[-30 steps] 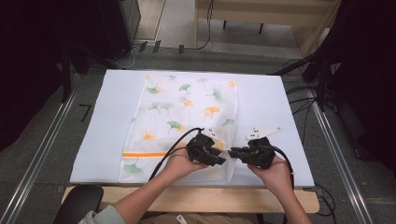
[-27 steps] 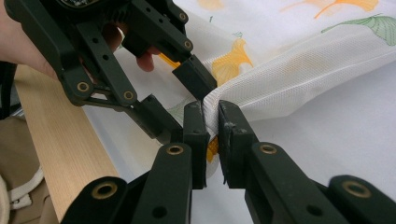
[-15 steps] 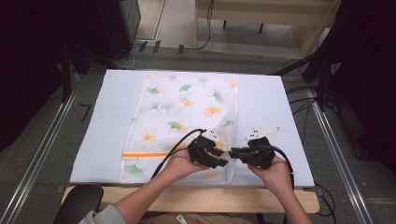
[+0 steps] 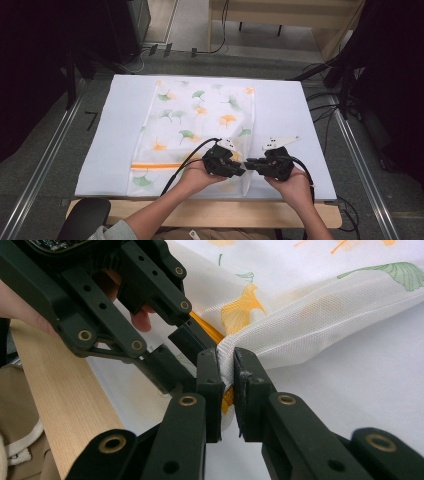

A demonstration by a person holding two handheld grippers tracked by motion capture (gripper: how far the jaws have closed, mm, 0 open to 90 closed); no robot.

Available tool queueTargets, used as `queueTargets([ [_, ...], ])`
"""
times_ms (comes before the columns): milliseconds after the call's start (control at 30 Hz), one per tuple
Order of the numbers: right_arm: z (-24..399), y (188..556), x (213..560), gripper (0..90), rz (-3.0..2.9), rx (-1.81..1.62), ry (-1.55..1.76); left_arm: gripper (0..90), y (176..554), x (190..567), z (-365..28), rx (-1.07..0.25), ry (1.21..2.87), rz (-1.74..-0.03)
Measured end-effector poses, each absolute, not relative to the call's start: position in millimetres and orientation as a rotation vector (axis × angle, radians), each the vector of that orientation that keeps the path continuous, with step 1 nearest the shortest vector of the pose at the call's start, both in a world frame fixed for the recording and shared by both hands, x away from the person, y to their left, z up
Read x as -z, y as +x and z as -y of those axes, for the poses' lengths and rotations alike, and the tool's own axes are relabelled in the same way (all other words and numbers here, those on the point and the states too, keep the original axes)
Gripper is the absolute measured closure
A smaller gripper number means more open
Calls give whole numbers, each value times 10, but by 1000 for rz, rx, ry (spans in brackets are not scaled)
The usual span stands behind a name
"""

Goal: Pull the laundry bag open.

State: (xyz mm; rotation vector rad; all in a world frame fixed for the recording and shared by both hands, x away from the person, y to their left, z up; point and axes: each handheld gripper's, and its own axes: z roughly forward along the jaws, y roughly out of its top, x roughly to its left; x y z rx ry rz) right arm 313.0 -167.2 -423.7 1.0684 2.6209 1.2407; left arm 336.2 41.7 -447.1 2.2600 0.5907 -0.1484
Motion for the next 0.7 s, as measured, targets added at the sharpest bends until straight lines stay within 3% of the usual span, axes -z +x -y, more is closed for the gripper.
queueTargets([
  [400, 1661, 3129, 4241, 848, -2625, -1238, 1080, 900, 3396, 4495, -413, 160, 2252, -654],
  [700, 1675, 3129, 4243, 846, -2628, -1235, 1082, 900, 3390, 4479, -426, 149, 2262, -656],
])
